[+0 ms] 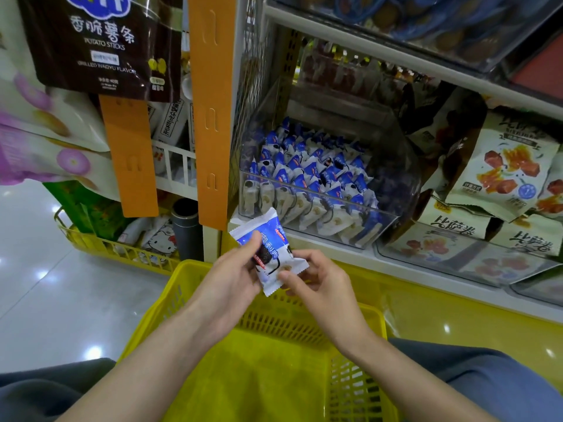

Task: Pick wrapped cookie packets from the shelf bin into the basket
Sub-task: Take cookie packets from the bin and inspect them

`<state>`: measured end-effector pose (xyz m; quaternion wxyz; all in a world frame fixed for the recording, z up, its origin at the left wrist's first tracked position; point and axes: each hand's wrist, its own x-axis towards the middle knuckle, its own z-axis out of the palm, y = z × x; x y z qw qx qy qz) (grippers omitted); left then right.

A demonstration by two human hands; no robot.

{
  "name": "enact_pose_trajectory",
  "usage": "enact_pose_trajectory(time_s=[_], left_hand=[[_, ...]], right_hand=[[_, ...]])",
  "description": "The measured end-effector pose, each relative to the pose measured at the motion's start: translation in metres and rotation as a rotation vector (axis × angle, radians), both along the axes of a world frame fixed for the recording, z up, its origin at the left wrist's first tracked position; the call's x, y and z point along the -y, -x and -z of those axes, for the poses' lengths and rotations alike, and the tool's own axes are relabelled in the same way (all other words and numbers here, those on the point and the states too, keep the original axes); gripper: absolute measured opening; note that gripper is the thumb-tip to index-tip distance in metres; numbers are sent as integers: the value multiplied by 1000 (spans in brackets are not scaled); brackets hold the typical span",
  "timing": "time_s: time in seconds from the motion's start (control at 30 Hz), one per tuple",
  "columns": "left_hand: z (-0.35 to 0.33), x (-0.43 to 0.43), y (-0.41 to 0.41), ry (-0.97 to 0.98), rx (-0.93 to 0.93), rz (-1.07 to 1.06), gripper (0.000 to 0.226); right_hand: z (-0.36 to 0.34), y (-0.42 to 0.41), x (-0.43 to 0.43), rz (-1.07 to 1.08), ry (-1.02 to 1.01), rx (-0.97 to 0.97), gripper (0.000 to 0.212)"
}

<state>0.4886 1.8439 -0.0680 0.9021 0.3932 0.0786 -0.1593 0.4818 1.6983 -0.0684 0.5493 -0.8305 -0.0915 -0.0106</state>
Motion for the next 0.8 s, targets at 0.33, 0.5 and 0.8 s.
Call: enact_pose_trajectory(time_s=[0.33,0.5,0.8], left_hand=[[-5,5,-2,-294,80,-48,23],[-6,7,-3,-331,156,-11,15],[-12,4,-3,-326,197,-10,16]], right_hand=[[-69,-23,43,-10,385,296,24],[-110,-92,63,78,853,279,25],[-101,-144,66,-15,1281,-124,18]])
